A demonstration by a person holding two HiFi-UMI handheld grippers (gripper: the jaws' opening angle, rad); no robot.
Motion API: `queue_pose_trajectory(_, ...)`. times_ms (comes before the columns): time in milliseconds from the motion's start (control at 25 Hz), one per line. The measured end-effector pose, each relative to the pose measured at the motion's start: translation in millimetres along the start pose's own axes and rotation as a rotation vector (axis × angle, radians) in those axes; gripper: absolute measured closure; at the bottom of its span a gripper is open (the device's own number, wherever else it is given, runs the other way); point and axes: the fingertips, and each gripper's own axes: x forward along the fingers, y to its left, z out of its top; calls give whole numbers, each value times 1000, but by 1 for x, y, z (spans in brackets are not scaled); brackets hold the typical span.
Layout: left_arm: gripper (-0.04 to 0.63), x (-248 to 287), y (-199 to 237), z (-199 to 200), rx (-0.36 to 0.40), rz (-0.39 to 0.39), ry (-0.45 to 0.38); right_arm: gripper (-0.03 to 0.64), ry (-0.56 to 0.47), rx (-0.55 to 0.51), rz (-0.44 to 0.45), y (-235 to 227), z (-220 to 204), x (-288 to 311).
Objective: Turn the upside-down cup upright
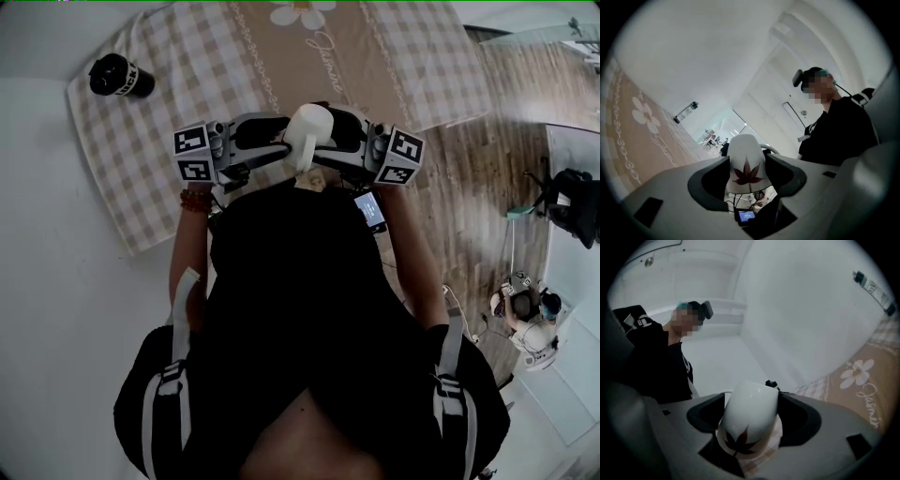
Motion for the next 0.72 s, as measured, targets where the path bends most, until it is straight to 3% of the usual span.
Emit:
queue_pose_trajectory(400, 330, -1, 6, -30, 207, 112, 208, 256, 248, -220, -42, -3, -30, 6)
queue_pose_trajectory(720, 330, 7, 12, -25, 383, 173, 252, 256, 325, -389, -87, -7, -23, 5)
